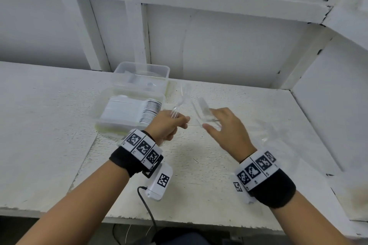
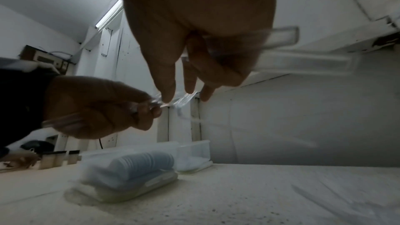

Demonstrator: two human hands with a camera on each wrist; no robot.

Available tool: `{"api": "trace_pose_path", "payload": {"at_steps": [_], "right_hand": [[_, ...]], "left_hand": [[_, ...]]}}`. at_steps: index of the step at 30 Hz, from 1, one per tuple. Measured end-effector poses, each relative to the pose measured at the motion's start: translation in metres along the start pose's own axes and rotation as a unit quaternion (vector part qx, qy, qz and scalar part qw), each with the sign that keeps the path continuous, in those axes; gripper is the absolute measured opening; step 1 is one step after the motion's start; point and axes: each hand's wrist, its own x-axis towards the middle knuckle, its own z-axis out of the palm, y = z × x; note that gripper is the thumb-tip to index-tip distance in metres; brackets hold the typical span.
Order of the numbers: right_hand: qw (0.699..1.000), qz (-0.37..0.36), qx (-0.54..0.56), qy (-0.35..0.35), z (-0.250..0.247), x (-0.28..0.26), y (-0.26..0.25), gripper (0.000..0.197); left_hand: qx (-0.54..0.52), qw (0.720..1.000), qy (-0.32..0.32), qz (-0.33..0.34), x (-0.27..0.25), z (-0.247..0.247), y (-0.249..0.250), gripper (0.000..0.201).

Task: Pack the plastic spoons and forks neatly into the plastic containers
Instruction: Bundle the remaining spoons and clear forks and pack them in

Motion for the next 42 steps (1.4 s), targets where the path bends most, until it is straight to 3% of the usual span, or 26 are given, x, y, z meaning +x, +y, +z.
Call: {"api": "trace_pose_path", "payload": {"at_steps": [3, 7, 10, 13, 16, 18, 22, 28, 34, 42], "right_hand": [[0.998, -0.032, -0.033, -0.035, 0.009, -0.003, -0.005, 0.040], [0.998, -0.049, -0.032, -0.015, 0.014, -0.006, -0.005, 0.027], [0.999, -0.009, 0.034, -0.010, 0.014, -0.006, -0.001, 0.028], [0.982, 0.061, 0.178, 0.022, 0.012, -0.006, 0.000, 0.024], [0.940, 0.129, 0.311, 0.060, 0.011, -0.002, -0.006, 0.008], [0.913, 0.169, 0.363, 0.077, 0.011, 0.004, -0.010, 0.008], [0.909, 0.203, 0.347, 0.114, 0.017, 0.014, -0.016, 0.014], [0.877, 0.224, 0.392, 0.164, 0.021, 0.019, -0.020, 0.008], [0.890, 0.214, 0.378, 0.138, 0.019, 0.015, -0.025, 0.029], [0.910, 0.194, 0.351, 0.100, 0.026, 0.017, -0.022, 0.022]], "left_hand": [[-0.001, 0.999, -0.033, 0.004, -0.005, 0.003, 0.002, 0.012], [-0.009, 0.998, -0.059, 0.005, -0.010, 0.005, 0.001, 0.014], [-0.008, 1.000, -0.029, -0.001, -0.012, 0.008, 0.001, 0.039], [-0.044, 0.999, -0.010, -0.018, -0.010, 0.009, -0.003, 0.061], [-0.046, 0.999, 0.008, -0.013, -0.010, 0.013, -0.006, 0.044], [-0.021, 1.000, 0.013, -0.002, -0.010, 0.017, -0.007, 0.032], [0.002, 0.999, 0.016, 0.050, -0.009, 0.026, -0.012, 0.026], [0.058, 0.991, 0.044, 0.116, -0.008, 0.029, -0.017, 0.021], [0.080, 0.983, 0.069, 0.151, -0.006, 0.027, -0.019, 0.021], [0.153, 0.968, 0.084, 0.180, -0.004, 0.027, -0.020, 0.029]]}}
